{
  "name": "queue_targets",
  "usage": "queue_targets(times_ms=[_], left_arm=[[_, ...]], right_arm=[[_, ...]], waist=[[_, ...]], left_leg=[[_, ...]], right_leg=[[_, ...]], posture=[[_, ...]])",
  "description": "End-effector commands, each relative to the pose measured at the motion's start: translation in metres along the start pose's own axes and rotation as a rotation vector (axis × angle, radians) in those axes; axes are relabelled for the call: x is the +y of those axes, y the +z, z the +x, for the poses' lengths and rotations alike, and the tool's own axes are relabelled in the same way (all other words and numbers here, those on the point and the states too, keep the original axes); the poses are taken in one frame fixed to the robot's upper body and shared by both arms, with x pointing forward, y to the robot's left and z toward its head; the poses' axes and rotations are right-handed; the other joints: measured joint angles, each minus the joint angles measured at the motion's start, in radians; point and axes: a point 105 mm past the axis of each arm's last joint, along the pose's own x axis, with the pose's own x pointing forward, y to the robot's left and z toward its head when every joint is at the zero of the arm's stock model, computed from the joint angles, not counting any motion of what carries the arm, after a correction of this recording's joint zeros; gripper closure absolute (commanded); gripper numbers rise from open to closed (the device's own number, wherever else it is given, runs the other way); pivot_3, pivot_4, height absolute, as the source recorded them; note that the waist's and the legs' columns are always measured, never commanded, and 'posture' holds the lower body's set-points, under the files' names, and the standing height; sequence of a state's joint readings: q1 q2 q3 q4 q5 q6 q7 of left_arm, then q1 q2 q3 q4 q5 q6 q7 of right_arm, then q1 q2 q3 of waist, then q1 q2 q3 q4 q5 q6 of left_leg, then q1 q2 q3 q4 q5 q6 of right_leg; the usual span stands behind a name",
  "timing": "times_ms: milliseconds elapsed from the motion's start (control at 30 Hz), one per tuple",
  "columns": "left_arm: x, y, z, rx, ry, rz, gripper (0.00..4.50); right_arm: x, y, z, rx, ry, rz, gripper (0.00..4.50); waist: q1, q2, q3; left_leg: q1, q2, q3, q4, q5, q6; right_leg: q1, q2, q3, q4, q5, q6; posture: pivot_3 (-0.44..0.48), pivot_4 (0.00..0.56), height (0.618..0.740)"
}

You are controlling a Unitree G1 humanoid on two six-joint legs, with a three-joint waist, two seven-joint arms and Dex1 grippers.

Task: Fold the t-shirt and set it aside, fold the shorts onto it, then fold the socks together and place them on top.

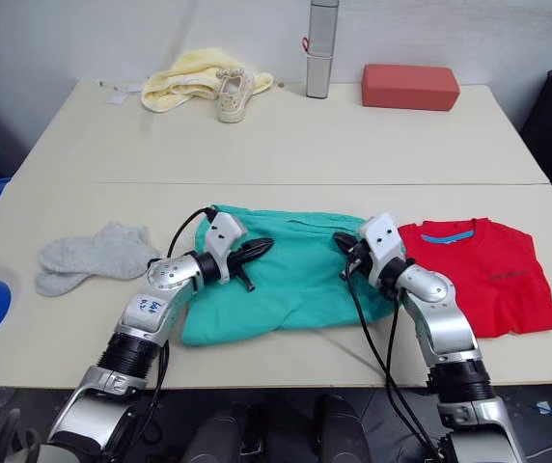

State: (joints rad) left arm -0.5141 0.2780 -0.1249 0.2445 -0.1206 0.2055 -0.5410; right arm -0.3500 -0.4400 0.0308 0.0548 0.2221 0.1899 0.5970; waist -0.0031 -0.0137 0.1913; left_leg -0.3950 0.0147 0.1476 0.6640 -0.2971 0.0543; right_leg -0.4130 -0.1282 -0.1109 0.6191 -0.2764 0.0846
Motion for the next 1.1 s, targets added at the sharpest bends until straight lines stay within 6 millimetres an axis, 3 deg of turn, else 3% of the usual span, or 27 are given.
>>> queue_targets(times_ms=[33,133,167,233,333,467,633,800,967,1100], left_arm=[[0.019,-0.015,-0.016,0.032,0.107,-0.012,4.5],[0.025,-0.021,-0.025,0.044,0.13,-0.013,4.5],[0.026,-0.02,-0.027,0.035,0.128,-0.01,4.5],[0.026,-0.012,-0.029,-0.019,0.116,0.0,4.5],[0.016,0.017,-0.029,-0.192,0.025,0.004,4.5],[-0.01,0.046,-0.032,-0.309,-0.195,0.054,4.5],[-0.036,0.055,-0.034,-0.326,-0.411,0.137,4.5],[-0.055,0.052,-0.029,-0.318,-0.549,0.177,4.5],[-0.061,0.041,-0.024,-0.274,-0.603,0.183,4.5],[-0.055,0.027,-0.013,-0.2,-0.561,0.179,4.5]], right_arm=[[-0.022,-0.001,-0.019,-0.009,-0.098,-0.005,4.47],[-0.034,-0.002,-0.032,-0.015,-0.14,0.004,4.47],[-0.034,0.007,-0.037,-0.079,-0.136,0.051,4.47],[-0.034,0.026,-0.046,-0.202,-0.126,0.116,4.47],[-0.025,0.048,-0.065,-0.315,-0.056,0.242,4.47],[-0.007,0.039,-0.093,-0.179,0.012,0.411,3.55],[-0.002,0.025,-0.124,-0.02,-0.075,0.685,1.72],[0.017,0.005,-0.153,0.124,-0.157,1.049,0.04],[0.033,-0.01,-0.162,0.234,-0.242,1.215,0.04],[0.04,-0.018,-0.145,0.231,-0.284,1.259,0.04]], waist=[[0.0,0.0,0.0],[0.001,0.0,0.0],[0.001,0.0,0.0],[0.001,0.0,0.0],[0.002,0.0,0.0],[0.007,0.0,0.0],[0.007,0.0,0.0],[0.014,0.0,0.0],[0.013,0.0,0.0],[0.015,0.0,0.0]], left_leg=[[0.0,0.0,0.0,0.0,0.0,0.0],[0.001,0.0,0.0,0.0,0.0,0.0],[0.001,0.0,0.0,0.0,0.0,0.0],[0.002,0.0,0.0,0.0,-0.001,0.0],[0.002,0.0,-0.001,-0.001,-0.004,-0.005],[0.001,0.0,-0.002,-0.001,-0.004,-0.005],[0.001,0.0,-0.002,-0.001,-0.005,-0.004],[0.001,0.0,-0.002,-0.002,-0.006,-0.004],[0.001,0.0,-0.001,-0.002,-0.005,0.006],[0.0,0.0,-0.001,-0.002,-0.005,0.008]], right_leg=[[0.0,0.0,0.0,0.0,0.0,0.0],[0.0,-0.001,0.0,-0.001,0.0,0.0],[0.001,-0.001,0.0,-0.002,0.0,0.0],[0.001,-0.001,0.0,-0.002,0.0,0.0],[0.0,-0.002,0.001,-0.002,0.0,0.0],[0.001,-0.002,0.0,-0.004,0.0,0.0],[0.002,-0.003,0.0,-0.006,0.0,0.0],[0.002,-0.002,0.0,-0.008,0.0,0.0],[0.002,-0.002,0.001,-0.008,0.0,0.0],[0.002,-0.001,0.001,-0.009,0.001,0.001]], posture=[[0.0,0.15,0.74],[0.0,0.15,0.74],[0.0,0.15,0.74],[0.0,0.15,0.74],[0.0,0.15,0.74],[0.0,0.15,0.74],[0.0,0.15,0.74],[0.0,0.15,0.74],[0.0,0.15,0.74],[0.0,0.15,0.74]])
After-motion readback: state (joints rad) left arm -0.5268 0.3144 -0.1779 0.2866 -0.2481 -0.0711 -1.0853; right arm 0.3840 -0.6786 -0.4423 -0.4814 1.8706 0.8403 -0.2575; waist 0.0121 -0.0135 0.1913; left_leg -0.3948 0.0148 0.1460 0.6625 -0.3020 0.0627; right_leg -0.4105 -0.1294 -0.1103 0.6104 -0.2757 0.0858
